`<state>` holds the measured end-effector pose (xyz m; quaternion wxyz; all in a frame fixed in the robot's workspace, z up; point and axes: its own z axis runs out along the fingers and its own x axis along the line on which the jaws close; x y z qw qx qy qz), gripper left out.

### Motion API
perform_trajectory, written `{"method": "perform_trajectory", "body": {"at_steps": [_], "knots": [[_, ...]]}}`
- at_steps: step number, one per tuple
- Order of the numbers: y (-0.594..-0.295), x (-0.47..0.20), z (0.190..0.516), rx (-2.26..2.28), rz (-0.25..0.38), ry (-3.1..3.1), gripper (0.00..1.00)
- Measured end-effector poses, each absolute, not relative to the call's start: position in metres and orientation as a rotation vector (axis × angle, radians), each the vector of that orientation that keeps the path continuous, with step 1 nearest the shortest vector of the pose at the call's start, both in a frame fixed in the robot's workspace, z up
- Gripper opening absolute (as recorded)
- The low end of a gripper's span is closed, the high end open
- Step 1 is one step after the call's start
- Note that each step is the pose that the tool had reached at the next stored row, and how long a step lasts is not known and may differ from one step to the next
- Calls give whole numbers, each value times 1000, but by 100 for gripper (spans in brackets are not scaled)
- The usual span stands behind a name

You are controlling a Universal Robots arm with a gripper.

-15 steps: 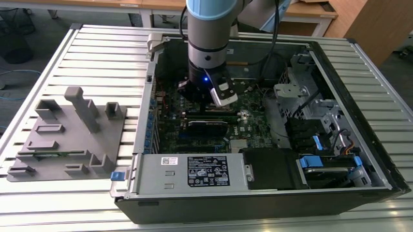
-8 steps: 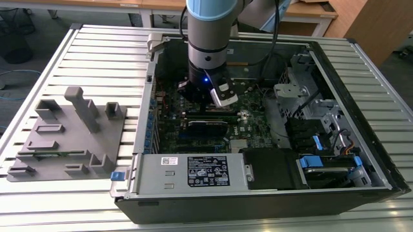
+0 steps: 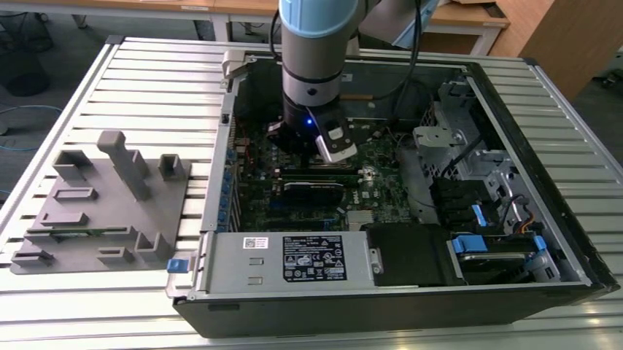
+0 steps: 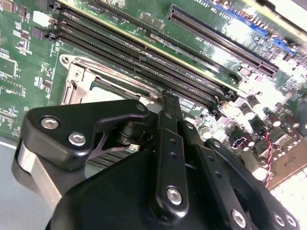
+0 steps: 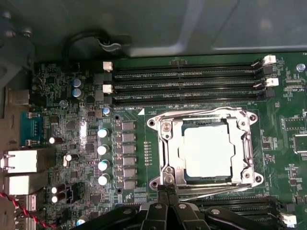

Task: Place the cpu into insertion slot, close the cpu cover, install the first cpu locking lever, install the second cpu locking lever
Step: 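Install the second cpu locking lever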

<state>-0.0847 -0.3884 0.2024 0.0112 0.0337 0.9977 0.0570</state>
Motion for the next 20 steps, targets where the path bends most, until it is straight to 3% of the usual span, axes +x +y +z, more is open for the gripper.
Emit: {"method": "perform_trajectory", "body": {"at_steps": [20], "knots": [[-390, -85, 199, 105, 204, 3112, 11]]}}
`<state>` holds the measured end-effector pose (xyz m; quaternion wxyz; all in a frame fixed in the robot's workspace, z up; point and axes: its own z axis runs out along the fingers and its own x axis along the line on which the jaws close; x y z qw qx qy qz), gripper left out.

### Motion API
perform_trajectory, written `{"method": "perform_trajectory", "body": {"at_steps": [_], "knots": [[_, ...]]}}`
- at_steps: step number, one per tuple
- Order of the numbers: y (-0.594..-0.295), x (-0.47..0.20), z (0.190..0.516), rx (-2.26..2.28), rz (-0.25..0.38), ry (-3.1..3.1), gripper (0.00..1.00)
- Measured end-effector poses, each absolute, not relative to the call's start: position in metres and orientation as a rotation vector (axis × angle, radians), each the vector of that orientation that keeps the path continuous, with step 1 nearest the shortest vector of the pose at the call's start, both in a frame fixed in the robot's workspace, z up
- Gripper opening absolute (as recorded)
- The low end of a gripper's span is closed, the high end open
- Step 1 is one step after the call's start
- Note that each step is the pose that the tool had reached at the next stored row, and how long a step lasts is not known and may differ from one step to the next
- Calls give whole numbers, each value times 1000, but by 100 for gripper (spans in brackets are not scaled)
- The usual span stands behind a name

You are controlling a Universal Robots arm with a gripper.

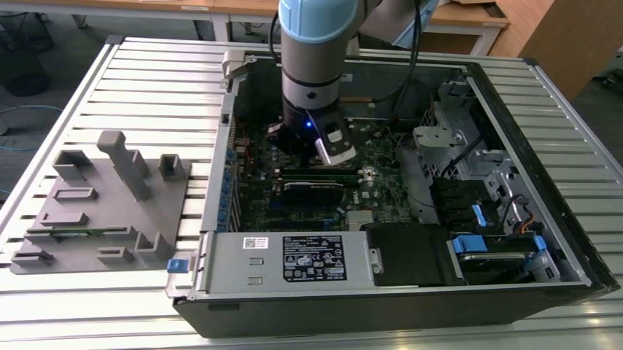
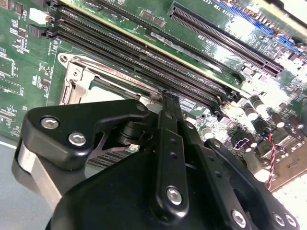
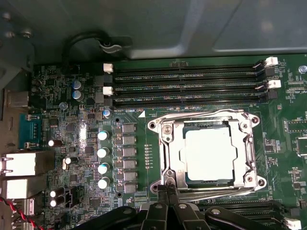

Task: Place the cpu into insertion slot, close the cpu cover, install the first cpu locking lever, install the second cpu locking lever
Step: 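Install the second cpu locking lever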

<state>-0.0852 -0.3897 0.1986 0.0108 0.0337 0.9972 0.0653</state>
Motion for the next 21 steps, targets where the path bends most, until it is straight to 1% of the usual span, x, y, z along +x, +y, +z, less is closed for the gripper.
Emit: {"method": "perform_trajectory", "body": {"at_steps": [21], "knots": [[-391, -89, 196, 105, 205, 3112, 11]]}}
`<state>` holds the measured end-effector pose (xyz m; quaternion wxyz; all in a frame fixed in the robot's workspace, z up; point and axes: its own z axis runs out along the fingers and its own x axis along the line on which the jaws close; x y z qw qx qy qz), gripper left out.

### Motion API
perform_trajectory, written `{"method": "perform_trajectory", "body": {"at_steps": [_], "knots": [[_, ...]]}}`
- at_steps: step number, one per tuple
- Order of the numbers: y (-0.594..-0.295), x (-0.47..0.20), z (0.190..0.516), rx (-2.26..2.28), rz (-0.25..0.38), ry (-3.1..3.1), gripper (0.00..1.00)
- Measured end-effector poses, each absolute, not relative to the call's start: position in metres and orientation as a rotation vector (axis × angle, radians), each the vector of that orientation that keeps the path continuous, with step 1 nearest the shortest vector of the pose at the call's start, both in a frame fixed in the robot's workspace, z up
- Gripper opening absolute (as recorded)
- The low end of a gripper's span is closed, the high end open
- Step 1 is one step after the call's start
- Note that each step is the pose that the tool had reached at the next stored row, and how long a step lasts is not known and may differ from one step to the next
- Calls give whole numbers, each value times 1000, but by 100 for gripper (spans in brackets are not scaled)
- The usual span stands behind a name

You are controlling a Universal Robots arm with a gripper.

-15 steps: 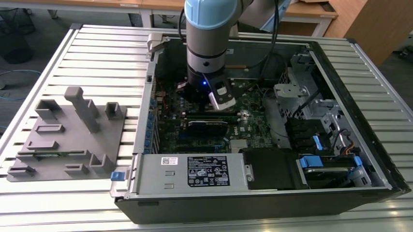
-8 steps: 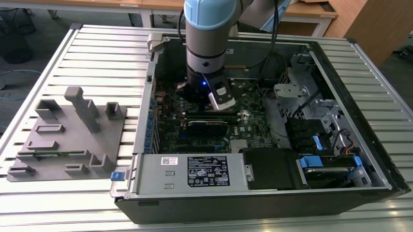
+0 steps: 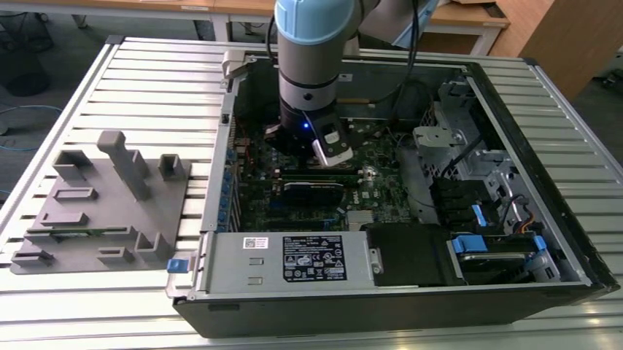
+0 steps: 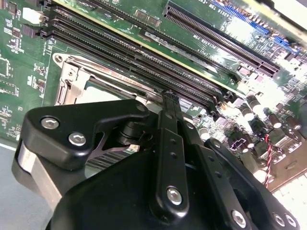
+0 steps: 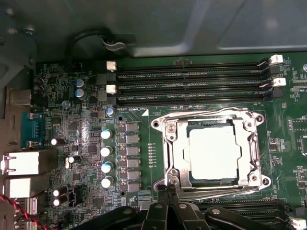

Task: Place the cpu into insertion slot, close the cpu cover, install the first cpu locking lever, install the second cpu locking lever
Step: 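Install the second cpu locking lever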

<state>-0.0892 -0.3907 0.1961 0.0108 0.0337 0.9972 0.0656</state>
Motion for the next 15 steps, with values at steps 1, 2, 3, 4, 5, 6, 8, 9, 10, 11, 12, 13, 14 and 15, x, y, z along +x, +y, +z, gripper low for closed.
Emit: {"method": "perform_trajectory", "body": {"at_steps": [1, 2, 3, 4, 5, 6, 8, 9, 10, 11, 12, 13, 14, 15], "knots": [[-391, -89, 196, 105, 205, 3112, 11], [-391, -90, 196, 105, 205, 3112, 11], [-390, -90, 196, 105, 205, 3112, 11], [-390, -90, 196, 105, 206, 3111, 11], [-389, -90, 195, 105, 209, 3110, 11], [-389, -90, 195, 105, 207, 3110, 11], [-389, -90, 196, 105, 205, 3111, 11], [-389, -90, 196, 105, 205, 3111, 11], [-389, -90, 196, 105, 205, 3111, 11], [-389, -90, 197, 105, 205, 3112, 11], [-390, -90, 197, 105, 204, 3112, 11], [-390, -90, 198, 105, 204, 3112, 11], [-389, -90, 199, 105, 205, 3111, 11], [-389, -90, 200, 105, 205, 3111, 11]]}}
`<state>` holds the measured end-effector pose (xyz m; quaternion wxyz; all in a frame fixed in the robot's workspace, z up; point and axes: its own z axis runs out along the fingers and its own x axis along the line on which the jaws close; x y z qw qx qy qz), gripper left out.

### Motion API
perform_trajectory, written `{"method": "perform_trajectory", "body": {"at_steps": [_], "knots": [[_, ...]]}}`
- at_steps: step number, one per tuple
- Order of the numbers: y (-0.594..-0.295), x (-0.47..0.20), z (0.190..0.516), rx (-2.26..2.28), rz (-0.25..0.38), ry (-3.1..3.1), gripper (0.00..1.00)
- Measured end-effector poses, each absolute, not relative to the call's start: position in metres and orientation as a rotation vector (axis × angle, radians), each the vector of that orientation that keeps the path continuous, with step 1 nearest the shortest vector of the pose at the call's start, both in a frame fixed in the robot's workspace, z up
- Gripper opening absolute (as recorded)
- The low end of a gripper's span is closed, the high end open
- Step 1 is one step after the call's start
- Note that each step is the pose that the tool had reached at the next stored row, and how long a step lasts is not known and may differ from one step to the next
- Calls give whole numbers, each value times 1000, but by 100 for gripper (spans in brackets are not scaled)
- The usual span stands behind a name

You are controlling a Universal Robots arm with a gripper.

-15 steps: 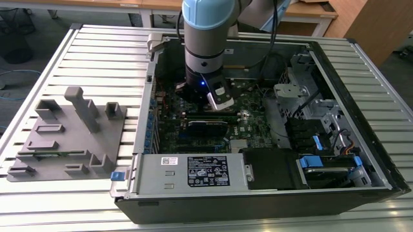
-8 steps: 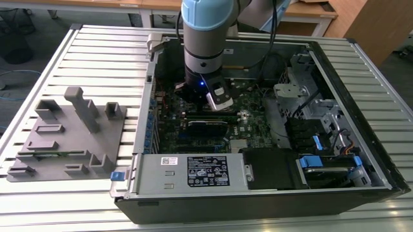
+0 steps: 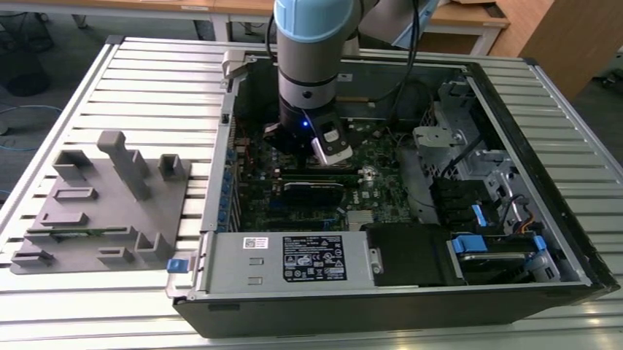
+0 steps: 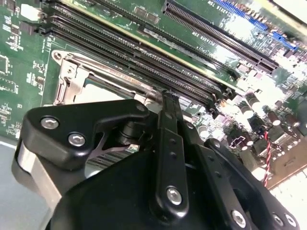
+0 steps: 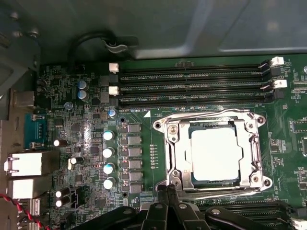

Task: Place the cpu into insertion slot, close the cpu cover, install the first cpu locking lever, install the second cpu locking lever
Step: 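Install the second cpu locking lever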

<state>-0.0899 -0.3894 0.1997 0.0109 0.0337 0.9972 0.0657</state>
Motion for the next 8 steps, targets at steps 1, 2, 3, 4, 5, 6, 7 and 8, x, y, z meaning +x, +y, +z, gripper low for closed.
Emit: {"method": "perform_trajectory", "body": {"at_steps": [1, 2, 3, 4, 5, 6, 7, 8], "knots": [[-389, -90, 200, 105, 205, 3111, 11], [-389, -90, 200, 105, 206, 3111, 11], [-389, -90, 200, 105, 206, 3111, 11], [-389, -90, 200, 105, 205, 3111, 11], [-389, -90, 200, 105, 205, 3111, 11], [-389, -90, 200, 105, 205, 3111, 11], [-389, -90, 200, 105, 205, 3112, 11], [-389, -90, 200, 105, 205, 3111, 11]]}}
